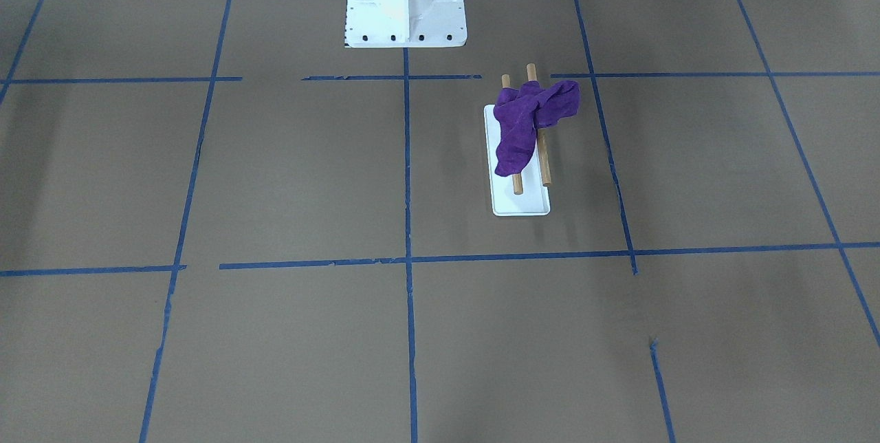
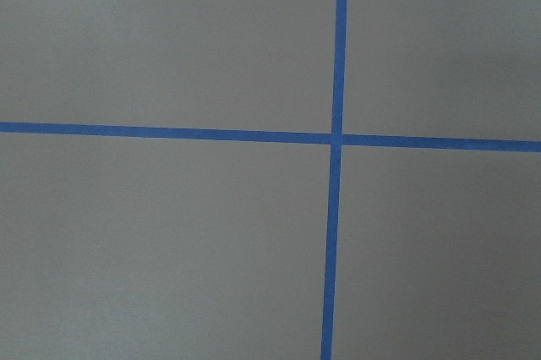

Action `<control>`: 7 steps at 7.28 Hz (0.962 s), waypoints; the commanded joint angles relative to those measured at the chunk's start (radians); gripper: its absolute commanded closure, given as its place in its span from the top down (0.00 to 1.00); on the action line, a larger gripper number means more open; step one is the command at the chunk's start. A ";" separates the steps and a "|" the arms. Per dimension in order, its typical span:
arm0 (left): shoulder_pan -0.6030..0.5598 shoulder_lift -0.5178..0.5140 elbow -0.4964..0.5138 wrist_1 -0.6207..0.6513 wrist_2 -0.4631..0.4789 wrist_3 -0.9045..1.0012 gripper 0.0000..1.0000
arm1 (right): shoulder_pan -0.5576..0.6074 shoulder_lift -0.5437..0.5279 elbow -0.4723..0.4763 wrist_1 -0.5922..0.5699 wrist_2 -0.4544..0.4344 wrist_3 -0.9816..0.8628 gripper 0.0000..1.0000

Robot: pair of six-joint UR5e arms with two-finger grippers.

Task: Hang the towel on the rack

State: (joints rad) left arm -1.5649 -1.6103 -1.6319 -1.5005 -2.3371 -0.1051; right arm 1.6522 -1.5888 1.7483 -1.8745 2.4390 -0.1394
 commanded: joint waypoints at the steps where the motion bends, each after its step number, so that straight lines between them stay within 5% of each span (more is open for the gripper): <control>1: 0.000 0.003 0.003 -0.042 -0.007 0.001 1.00 | 0.001 0.000 -0.006 0.002 -0.001 -0.003 1.00; 4: 0.000 0.010 0.003 -0.066 -0.007 0.001 1.00 | 0.001 -0.005 -0.128 0.179 -0.005 0.001 1.00; 7: 0.000 0.006 -0.002 -0.066 -0.007 0.001 1.00 | 0.001 -0.005 -0.148 0.187 -0.009 0.001 1.00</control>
State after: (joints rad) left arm -1.5647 -1.6030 -1.6316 -1.5667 -2.3439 -0.1043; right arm 1.6536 -1.5934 1.6068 -1.6917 2.4321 -0.1382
